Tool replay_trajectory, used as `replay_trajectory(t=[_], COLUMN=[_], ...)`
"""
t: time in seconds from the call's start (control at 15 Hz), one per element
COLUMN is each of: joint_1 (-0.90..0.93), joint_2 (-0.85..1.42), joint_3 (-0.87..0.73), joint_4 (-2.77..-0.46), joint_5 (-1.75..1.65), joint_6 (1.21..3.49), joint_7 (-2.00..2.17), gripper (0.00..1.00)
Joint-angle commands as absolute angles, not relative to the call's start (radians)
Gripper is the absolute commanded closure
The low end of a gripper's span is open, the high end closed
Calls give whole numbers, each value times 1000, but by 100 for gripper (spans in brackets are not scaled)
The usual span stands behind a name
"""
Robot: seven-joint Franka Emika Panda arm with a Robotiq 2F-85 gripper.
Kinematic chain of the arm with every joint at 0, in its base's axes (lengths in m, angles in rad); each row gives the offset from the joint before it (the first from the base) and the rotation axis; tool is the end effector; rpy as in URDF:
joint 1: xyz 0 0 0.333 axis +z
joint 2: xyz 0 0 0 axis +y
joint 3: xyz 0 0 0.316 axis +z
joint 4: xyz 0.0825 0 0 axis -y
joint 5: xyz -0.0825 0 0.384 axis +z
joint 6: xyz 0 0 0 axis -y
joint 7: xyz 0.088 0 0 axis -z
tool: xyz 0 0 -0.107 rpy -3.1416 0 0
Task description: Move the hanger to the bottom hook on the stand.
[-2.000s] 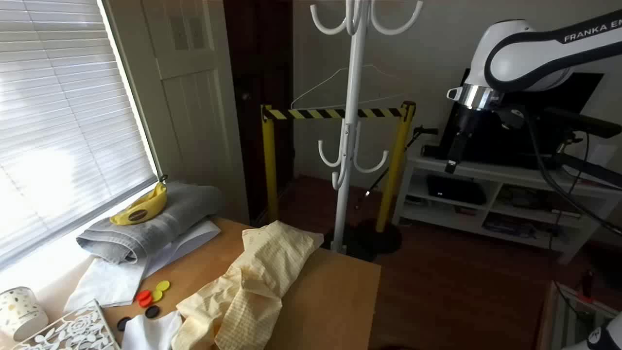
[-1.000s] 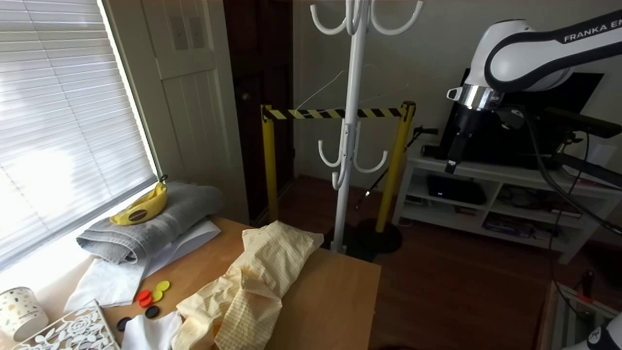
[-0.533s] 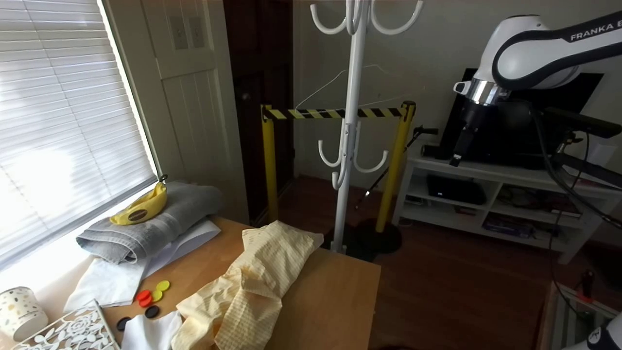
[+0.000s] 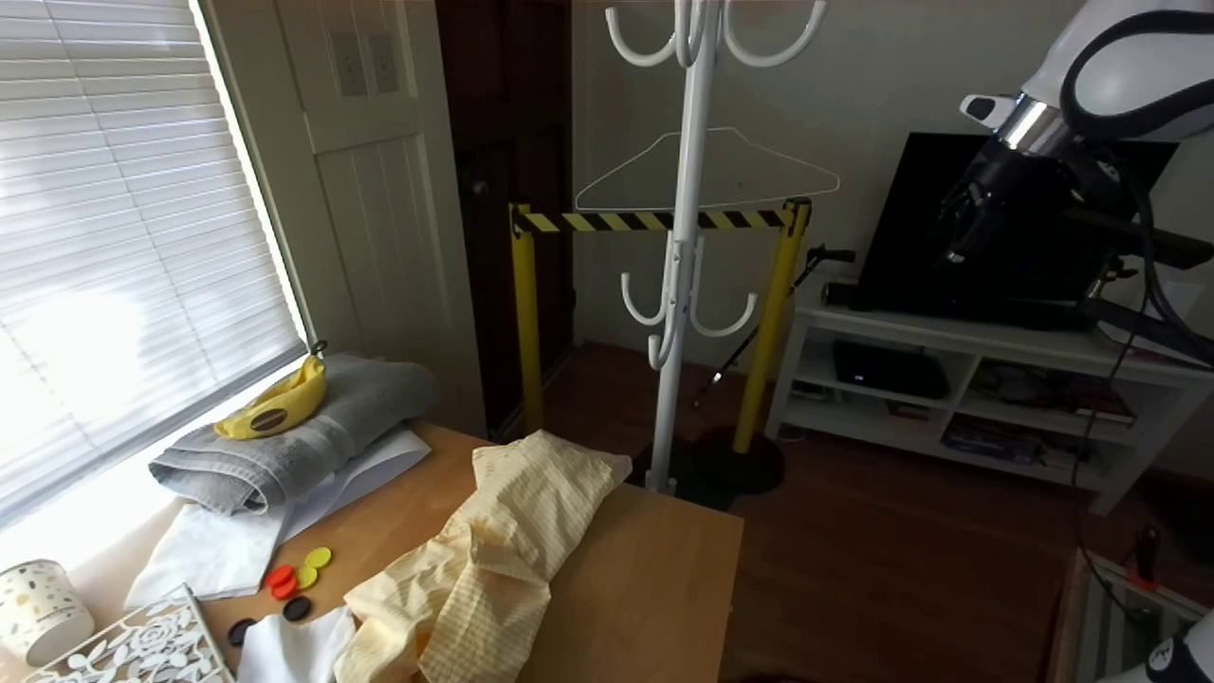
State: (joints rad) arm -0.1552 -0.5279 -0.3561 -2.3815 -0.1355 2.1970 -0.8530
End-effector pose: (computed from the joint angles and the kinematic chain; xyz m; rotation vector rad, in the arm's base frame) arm 0.3647 -0.2288 0.5330 2.8933 0.6176 0.4254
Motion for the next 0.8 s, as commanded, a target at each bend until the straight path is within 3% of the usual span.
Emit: replay_trajectory(t=[0.0, 0.4, 0.73], joint_1=[-126, 8, 99], joint_2=[-601, -572, -457], joint_3=[-415, -560, -642], joint_4=[-2368, -2187, -1987], joint_5=[-113, 129, 420], joint_6=[2249, 2282, 2241], joint_7=[-1038, -1284, -1201], gripper=[0, 0, 0])
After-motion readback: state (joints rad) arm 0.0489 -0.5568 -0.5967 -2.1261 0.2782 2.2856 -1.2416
